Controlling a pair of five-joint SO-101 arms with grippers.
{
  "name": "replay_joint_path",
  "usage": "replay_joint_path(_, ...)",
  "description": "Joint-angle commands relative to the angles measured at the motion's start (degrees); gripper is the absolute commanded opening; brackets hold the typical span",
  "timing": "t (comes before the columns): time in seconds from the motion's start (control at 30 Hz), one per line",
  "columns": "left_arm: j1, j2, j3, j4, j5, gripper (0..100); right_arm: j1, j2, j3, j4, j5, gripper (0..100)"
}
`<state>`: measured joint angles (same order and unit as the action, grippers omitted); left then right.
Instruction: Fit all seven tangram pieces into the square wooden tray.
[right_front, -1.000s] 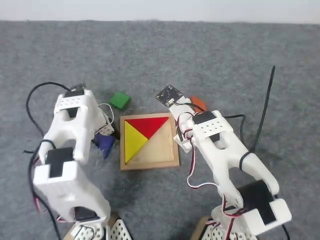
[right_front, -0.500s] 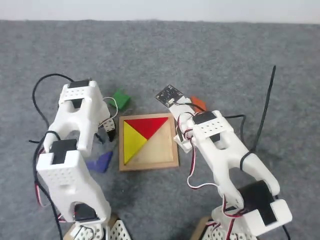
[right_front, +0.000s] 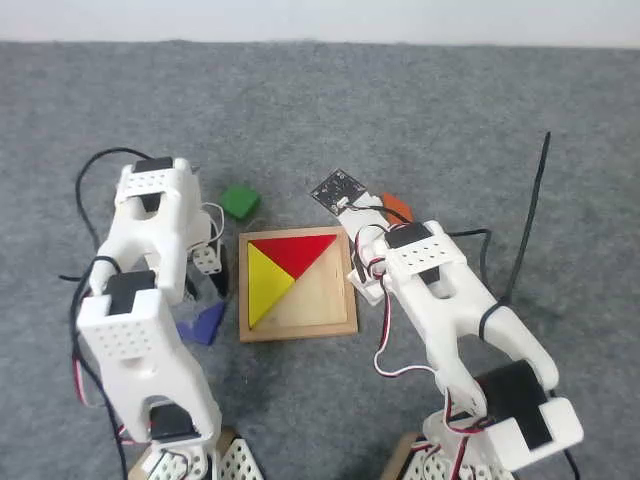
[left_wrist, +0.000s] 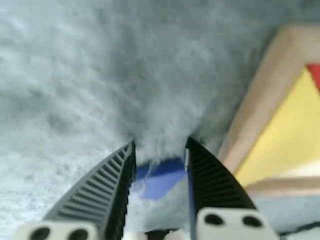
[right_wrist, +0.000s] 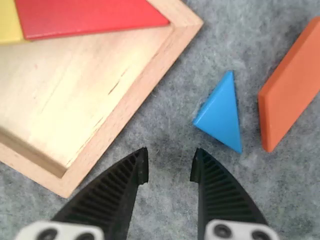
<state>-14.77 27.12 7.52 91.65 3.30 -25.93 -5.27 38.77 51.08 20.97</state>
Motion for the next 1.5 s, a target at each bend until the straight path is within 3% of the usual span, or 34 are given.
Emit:
replay_joint_path(0.0, -0.26, -10.73, 4.7, -1.14, -5.45, 14, -0.04, -3.91, 0.0, -0.48, 0.62, 15.5)
replay_joint_path(0.3, -0.35, -33.93, 22.73, -9.93, -18.11, 18, -0.04, -3.82, 0.0, -0.48, 0.62, 15.5)
replay_joint_path(0.53, -1.32, -35.25, 33.1, -19.16, -45.01, 20, -0.04, -3.74, 0.0, -0.48, 0.62, 15.5)
replay_joint_path(0.67, -2.37, -35.25, 38.02, -26.37, -53.8, 21, -0.04, -3.74, 0.0, -0.48, 0.62, 15.5)
replay_joint_path(1.03, -6.51, -33.23, 38.55, -28.57, -54.33, 26, -0.04, -3.65, 0.0, -0.48, 0.62, 15.5)
replay_joint_path(1.47, -11.34, -19.16, 20.44, -21.89, -51.6, 25, -0.04, -3.47, 0.0, -0.48, 0.62, 15.5)
